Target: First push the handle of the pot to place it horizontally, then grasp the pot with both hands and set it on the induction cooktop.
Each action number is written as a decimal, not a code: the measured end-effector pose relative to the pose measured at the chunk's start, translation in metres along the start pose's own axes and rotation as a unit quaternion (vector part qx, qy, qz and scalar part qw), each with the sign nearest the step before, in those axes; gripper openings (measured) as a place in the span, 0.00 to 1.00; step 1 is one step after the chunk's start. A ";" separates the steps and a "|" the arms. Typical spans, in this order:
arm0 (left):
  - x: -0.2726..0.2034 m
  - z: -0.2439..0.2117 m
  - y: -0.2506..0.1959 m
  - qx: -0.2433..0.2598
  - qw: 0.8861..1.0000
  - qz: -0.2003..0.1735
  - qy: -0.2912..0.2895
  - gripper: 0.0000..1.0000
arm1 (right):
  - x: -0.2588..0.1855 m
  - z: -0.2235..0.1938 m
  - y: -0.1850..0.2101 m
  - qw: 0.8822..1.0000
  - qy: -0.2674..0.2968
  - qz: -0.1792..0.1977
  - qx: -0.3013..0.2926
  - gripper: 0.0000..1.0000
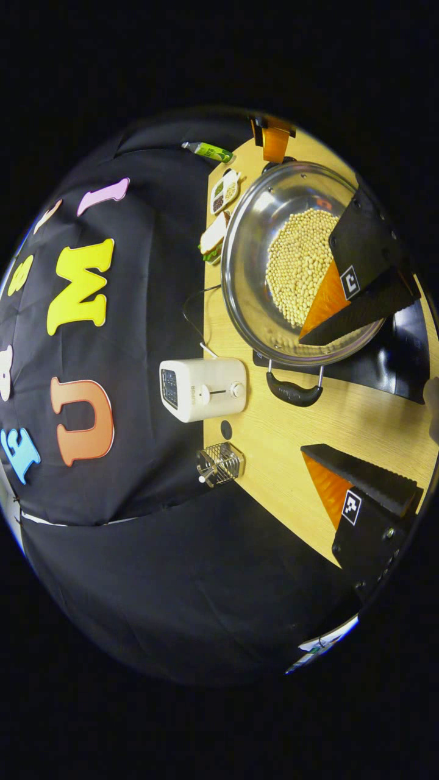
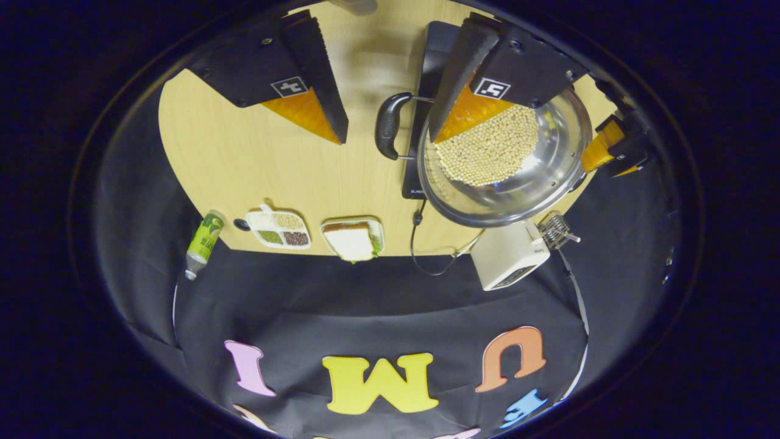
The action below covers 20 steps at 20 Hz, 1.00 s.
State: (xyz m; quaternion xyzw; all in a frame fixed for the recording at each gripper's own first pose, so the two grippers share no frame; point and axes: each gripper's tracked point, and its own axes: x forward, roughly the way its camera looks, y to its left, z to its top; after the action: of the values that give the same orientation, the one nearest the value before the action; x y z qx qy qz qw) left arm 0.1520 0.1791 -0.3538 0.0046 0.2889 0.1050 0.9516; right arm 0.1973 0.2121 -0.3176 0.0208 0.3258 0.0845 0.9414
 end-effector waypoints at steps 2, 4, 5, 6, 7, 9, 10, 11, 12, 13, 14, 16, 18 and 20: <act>-0.016 0.015 -0.004 0.006 1.000 -0.002 -0.016 0.97 | -0.014 0.007 -0.008 1.000 -0.013 -0.003 -0.003 0.87; -0.035 0.033 -0.018 0.006 0.999 -0.017 -0.036 0.96 | -0.031 0.016 -0.021 1.000 -0.028 -0.010 -0.008 0.84; -0.049 0.042 -0.026 0.007 0.999 -0.024 -0.046 0.97 | -0.040 0.020 -0.029 0.999 -0.033 -0.013 -0.009 0.84; -0.060 0.054 -0.033 0.010 0.998 -0.030 -0.058 0.97 | -0.051 0.026 -0.034 0.999 -0.041 -0.012 -0.010 0.84; -0.073 0.063 -0.039 0.012 0.997 -0.034 -0.070 0.97 | -0.062 0.031 -0.042 0.999 -0.051 -0.017 -0.012 0.84; -0.098 0.080 -0.052 0.009 0.995 -0.044 -0.092 0.97 | -0.088 0.039 -0.060 0.997 -0.068 -0.025 -0.020 0.84; -0.108 0.087 -0.060 0.002 0.994 -0.049 -0.100 0.96 | -0.103 0.043 -0.070 0.996 -0.078 -0.028 -0.023 0.87; -0.124 0.094 -0.071 -0.002 0.993 -0.056 -0.108 0.96 | -0.116 0.046 -0.076 0.996 -0.086 -0.029 -0.025 0.87; -0.137 0.100 -0.079 -0.004 0.992 -0.059 -0.114 0.96 | -0.132 0.050 -0.086 0.994 -0.097 -0.032 -0.026 0.84; -0.150 0.105 -0.085 -0.003 0.991 -0.060 -0.119 0.96 | -0.146 0.054 -0.093 0.994 -0.106 -0.031 -0.026 0.87; -0.163 0.112 -0.092 -0.004 0.990 -0.061 -0.128 0.97 | -0.161 0.058 -0.101 0.992 -0.118 -0.030 -0.026 0.84; -0.194 0.124 -0.108 -0.005 0.987 -0.067 -0.143 0.96 | -0.194 0.069 -0.116 0.989 -0.142 -0.027 -0.030 0.87; -0.228 0.135 -0.122 -0.004 0.985 -0.068 -0.160 0.96 | -0.222 0.080 -0.132 0.986 -0.161 -0.027 -0.034 0.92; -0.254 0.144 -0.137 -0.008 0.983 -0.068 -0.171 0.96 | -0.249 0.088 -0.148 0.983 -0.178 -0.023 -0.031 1.00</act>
State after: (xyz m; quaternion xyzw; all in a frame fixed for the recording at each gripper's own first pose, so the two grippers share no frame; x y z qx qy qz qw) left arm 0.0519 0.0015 -0.1043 -0.0046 0.1210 0.0395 0.9919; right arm 0.0801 0.0249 -0.1104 -0.0012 0.1506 0.0677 0.9863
